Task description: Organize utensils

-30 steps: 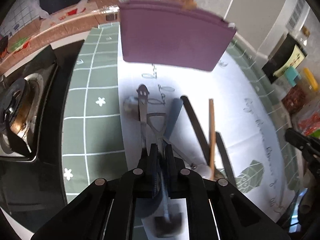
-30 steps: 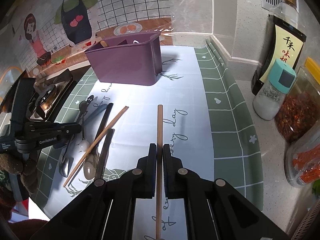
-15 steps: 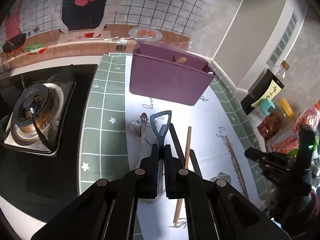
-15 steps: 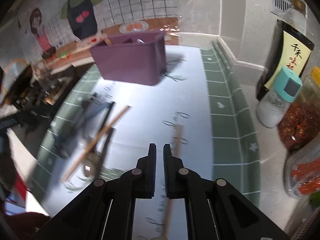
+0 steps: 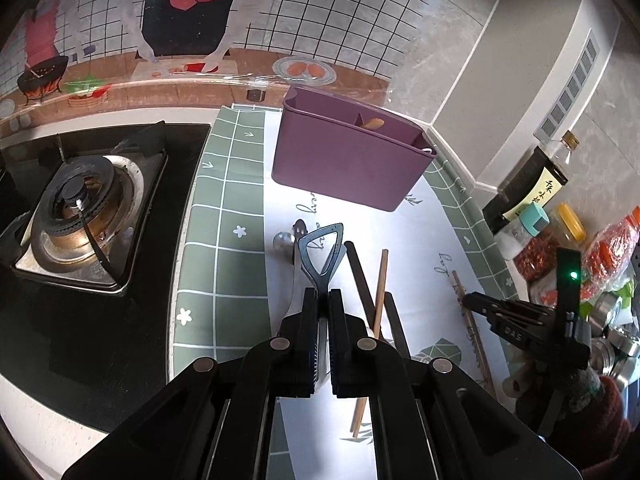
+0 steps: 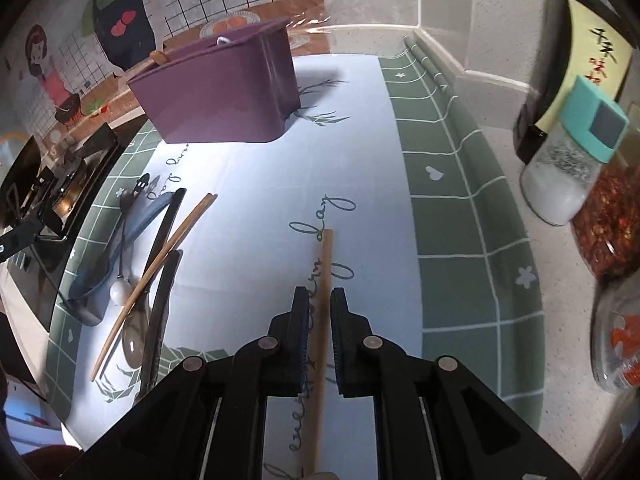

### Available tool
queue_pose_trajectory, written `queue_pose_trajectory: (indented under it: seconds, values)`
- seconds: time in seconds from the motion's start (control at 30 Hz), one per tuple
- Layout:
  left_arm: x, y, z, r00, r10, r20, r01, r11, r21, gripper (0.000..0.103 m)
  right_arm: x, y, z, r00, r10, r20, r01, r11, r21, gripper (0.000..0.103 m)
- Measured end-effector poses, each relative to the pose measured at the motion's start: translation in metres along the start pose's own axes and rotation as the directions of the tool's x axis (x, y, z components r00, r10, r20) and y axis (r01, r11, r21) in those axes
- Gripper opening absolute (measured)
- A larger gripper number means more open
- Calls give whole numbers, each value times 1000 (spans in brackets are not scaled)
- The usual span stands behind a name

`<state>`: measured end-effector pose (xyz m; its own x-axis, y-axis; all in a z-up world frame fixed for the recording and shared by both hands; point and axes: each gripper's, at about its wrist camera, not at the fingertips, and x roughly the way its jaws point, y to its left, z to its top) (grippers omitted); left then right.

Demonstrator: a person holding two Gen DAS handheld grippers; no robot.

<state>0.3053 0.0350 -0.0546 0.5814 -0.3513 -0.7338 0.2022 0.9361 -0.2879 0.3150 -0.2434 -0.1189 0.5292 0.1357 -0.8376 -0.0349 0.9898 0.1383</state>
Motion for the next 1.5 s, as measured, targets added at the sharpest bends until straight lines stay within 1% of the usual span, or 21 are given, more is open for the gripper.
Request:
queue_pose_trajectory:
  seconds: [0.13,0.27,0.37,0.4,0.47,0.57,0.7,0.8,0.9,0.97,1.07,1.17,1.23,1.3,1.33,1.37,1.4,1.47,1.5]
  values:
    - [-1,1,0,1000,0,0,0,1000,0,4,9,0,5,1000,-28,11,28,1000,-1,11]
    - [-3,4,-2,1000,-1,2,1,1000,-8,5,16,3,13,999,-48,21,49,998,-31,11]
    - [-5,5,-3,1000,1,2,-1,1000,-13,5,19,6,18,998,-53,24,55,997,-61,10]
    - [-6,6,-4,1000,2,2,-2,1000,-14,5,19,7,18,998,-53,23,54,996,-68,6]
    - [-6,5,-4,1000,4,1,-4,1000,-15,4,14,8,18,999,-28,33,30,997,-68,6]
    - [-6,5,-4,1000,2,3,-2,1000,-16,4,-8,9,18,996,17,85,-13,999,-50,6]
    - [-12,1,1,1000,-13,25,13,1000,-21,4,-49,14,24,981,59,185,-50,997,-53,6]
    - [-25,-3,12,997,-41,65,43,999,-16,2,-87,20,34,954,84,287,-68,995,-66,6]
    - [-35,-9,22,994,-47,103,47,999,8,1,-110,24,41,931,96,352,-75,995,-72,6]
    - [-40,-13,29,992,-47,121,45,999,25,1,-116,27,47,924,93,370,-69,995,-76,6]
    - [-41,-16,35,990,-34,139,28,999,44,1,-121,29,54,920,84,382,-56,995,-84,6]
    - [-30,-11,36,994,-7,111,3,999,34,1,-119,30,54,926,81,370,-51,995,-91,6]
    - [-15,-6,32,998,15,61,-17,999,32,1,-116,27,49,932,78,355,-48,995,-91,6]
    - [0,1,24,1000,16,18,-16,1000,6,4,-109,24,44,941,80,328,-53,994,-91,6]
    - [13,7,19,1000,-7,-21,6,1000,-23,5,-104,24,41,946,80,313,-54,994,-91,6]
    - [21,10,16,999,-18,-44,16,999,-40,10,-101,23,39,950,77,302,-51,995,-90,6]
    - [30,14,12,998,-22,-67,18,998,-58,20,-97,23,36,955,76,287,-52,995,-91,6]
    - [45,15,9,996,-1,-86,-5,998,-63,33,-91,23,32,961,77,267,-54,995,-89,6]
    - [54,14,9,995,13,-97,-18,998,-55,35,-89,23,30,963,77,260,-56,994,-89,6]
